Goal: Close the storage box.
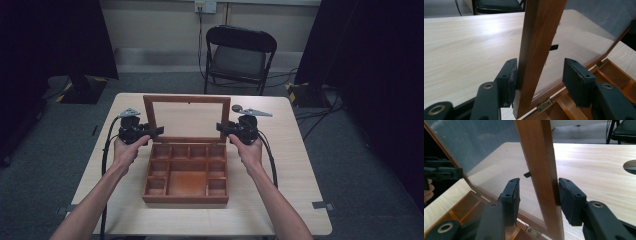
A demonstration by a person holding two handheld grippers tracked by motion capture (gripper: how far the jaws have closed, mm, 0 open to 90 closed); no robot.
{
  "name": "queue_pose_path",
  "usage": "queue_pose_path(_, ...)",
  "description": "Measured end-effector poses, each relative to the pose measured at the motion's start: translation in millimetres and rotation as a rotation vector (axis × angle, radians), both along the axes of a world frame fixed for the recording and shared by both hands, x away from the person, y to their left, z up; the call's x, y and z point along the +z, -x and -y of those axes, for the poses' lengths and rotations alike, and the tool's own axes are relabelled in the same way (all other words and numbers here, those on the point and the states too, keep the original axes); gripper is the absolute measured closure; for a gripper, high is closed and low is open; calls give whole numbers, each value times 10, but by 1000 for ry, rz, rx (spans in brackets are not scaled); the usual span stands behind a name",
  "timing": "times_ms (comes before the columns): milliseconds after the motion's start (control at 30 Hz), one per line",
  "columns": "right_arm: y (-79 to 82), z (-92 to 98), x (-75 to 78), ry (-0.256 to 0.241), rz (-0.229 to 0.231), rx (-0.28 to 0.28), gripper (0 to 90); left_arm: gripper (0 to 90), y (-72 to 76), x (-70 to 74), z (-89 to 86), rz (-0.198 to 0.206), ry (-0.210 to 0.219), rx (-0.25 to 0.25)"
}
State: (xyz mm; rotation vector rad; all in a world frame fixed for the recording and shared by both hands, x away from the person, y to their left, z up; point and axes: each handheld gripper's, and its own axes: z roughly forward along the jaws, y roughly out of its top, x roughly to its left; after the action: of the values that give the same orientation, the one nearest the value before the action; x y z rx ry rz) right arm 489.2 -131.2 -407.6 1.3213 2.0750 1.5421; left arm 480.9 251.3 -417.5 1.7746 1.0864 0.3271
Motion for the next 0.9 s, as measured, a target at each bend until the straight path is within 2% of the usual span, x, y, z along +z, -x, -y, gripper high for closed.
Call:
queue_pose_path(200, 31, -9, 10, 1, -3, 0, 506, 473, 41, 39, -21, 8, -9, -11)
queue_pose_path(333, 46, -9, 10, 5, -6, -15, 409, 492, 79, 47, -41, 14, -15, -18)
queue_pose_path(367, 46, -9, 10, 5, -6, -15, 409, 495, 79, 47, -41, 14, -15, -18)
queue_pose_path(400, 48, -5, 3, 0, -16, -18, 399, 495, 84, 52, -46, 18, -33, -26)
queue_pose_path(467, 56, 3, -6, -3, -17, -20, 380, 494, 97, 56, -37, 22, -28, -23)
queue_pose_path(600, 88, 10, 6, -2, -18, -17, 366, 487, 119, 59, -54, 15, -23, -34)
queue_pose_path(700, 117, 17, 32, -7, -9, -19, 370, 480, 142, 81, -61, 15, 3, -26)
queue_pose_path(900, 193, 25, 45, -2, -9, -6, 352, 453, 219, 125, -42, 21, -15, -34)
